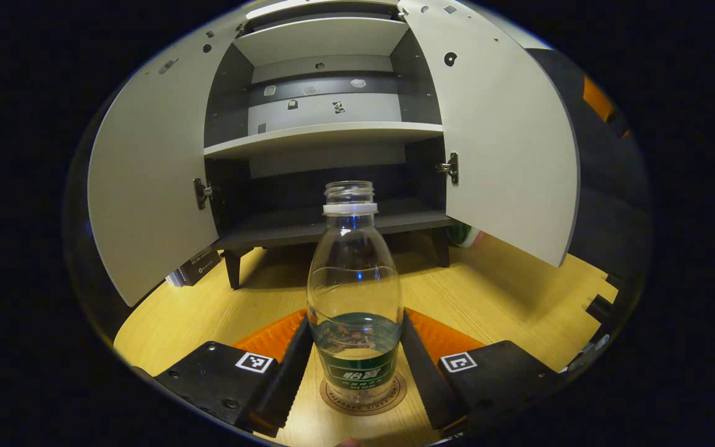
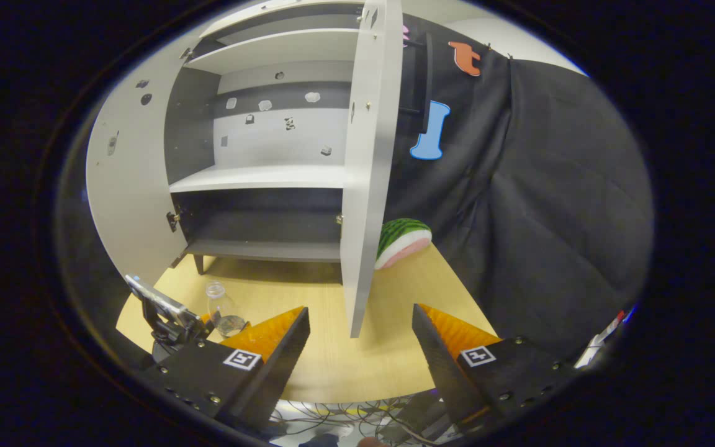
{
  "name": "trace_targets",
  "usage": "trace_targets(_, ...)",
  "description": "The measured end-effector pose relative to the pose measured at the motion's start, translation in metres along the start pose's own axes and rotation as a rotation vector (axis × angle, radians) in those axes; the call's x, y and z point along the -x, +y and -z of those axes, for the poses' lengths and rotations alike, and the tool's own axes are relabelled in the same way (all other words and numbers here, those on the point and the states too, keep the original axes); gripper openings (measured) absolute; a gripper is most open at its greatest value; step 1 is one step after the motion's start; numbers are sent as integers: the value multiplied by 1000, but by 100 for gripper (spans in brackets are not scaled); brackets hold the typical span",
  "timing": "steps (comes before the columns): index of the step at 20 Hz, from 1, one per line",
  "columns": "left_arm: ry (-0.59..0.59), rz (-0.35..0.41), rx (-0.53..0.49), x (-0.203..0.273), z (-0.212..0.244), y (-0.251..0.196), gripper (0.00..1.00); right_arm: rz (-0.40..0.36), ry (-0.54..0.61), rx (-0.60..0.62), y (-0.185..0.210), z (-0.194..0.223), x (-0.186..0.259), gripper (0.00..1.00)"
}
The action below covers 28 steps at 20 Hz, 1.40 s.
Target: Grasp the bottle in the cabinet with the left hand and place it on the coaster, then close the right door with the right hand and the left door with the left hand.
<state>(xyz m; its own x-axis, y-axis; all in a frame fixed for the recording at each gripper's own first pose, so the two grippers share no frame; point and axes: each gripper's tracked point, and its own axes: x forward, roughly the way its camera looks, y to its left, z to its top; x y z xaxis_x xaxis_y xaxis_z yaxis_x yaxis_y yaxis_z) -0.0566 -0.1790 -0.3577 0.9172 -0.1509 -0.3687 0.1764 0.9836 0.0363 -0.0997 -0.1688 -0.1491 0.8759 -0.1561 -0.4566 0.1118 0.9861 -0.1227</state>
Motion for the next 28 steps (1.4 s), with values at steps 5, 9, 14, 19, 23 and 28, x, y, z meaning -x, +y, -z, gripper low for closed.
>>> trace_targets(5, 20, 1, 0, 3, 3, 0, 83, -14, -1, -6, 4, 1, 3, 100)
trace_targets(9, 0, 9, 14, 15, -6, -1, 84, -26, -14, -9, 7, -2, 8, 100)
trace_targets(14, -44, 7, -10, 24, -31, -2, 86, -37, -40, -22, 8, -11, 10, 100)
trace_targets(19, -102, -4, -29, 39, -72, 5, 89, -46, -99, -54, 0, -34, 18, 100)
trace_targets(23, -171, -11, -21, 52, -116, 14, 89, -29, -194, -80, -23, -76, 26, 100)
trace_targets(28, -239, -19, 0, 66, -170, 24, 89, -3, -317, -105, -66, -128, 29, 100)
